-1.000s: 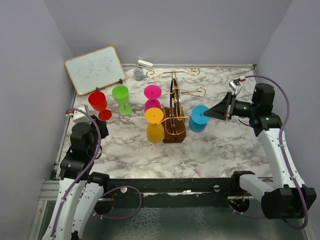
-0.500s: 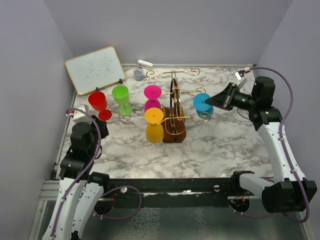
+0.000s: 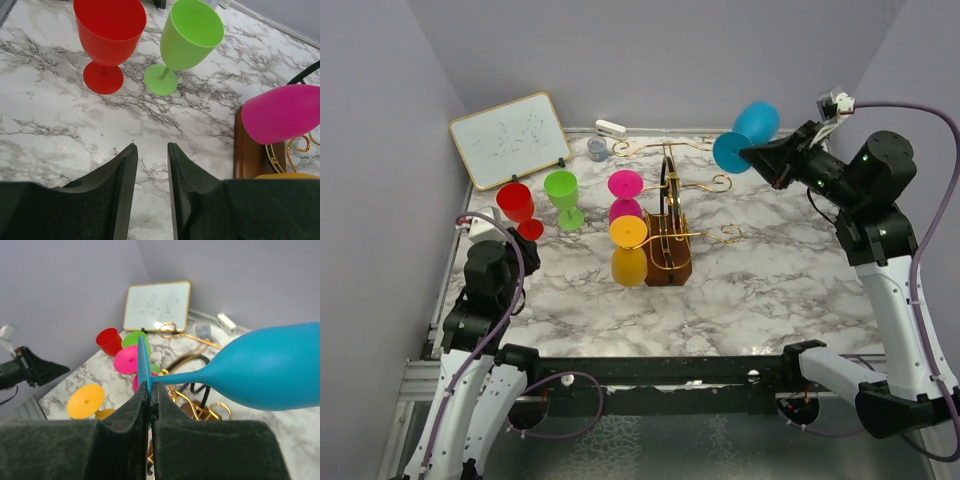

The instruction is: Take the wine glass off the wine glass rack

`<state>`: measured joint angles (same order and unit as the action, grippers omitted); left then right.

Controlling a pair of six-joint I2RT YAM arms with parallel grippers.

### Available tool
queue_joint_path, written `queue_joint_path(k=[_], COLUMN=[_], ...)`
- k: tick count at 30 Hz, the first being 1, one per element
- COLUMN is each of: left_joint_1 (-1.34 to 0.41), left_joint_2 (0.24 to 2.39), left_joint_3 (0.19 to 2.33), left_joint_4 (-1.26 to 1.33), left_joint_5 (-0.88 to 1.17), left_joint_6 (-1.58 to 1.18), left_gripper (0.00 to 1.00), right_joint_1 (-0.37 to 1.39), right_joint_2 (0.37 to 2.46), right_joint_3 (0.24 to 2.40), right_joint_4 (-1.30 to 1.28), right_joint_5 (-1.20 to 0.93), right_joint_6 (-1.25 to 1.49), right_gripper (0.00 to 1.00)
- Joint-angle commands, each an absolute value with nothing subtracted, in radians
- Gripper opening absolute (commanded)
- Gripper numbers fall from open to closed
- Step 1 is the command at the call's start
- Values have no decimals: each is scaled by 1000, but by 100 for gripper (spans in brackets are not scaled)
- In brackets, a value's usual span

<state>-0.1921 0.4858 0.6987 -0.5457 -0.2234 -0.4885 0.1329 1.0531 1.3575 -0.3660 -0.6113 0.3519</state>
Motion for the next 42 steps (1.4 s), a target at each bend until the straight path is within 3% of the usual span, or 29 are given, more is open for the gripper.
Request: queue_joint_path(k=[1,5,9,15,20,26,32,42], left_joint_1=[-195,-195,-194,-194,-194,-195,-195,-194], left_joint_2=[549,701,857,890,858,820,809,767], left_joint_3=[731,953,1249,1530,1548,1515,1485,1417], left_joint_4=[-515,-581,-710,-866,-917,-945,-951,-1004], left_joint_5=[-151,-12,193,273,398,497,565,679], left_joint_6=[-522,-593,-632,-668,-716,-739,-754,-763], left_gripper=[35,37,38,39,39,39,39,39], right_joint_1=[263,451,636,832,969,1131,1310,1393], right_joint_2=[1074,1077,1018,954,919,903,868,808], right_joint_3=[1484,1525,1435,1349,1239,1087,932,755], right_joint_4=[-240,-257,-246,-373,-563,-642,-553,-348], right_joint_5=[-606,-566,-584,-556,-568,-412,-206,-83], right_joint_6=[75,-216,-540,-838,-1118,-1196,-1246,-1359], right_gripper=[1,1,1,1,1,1,1,1])
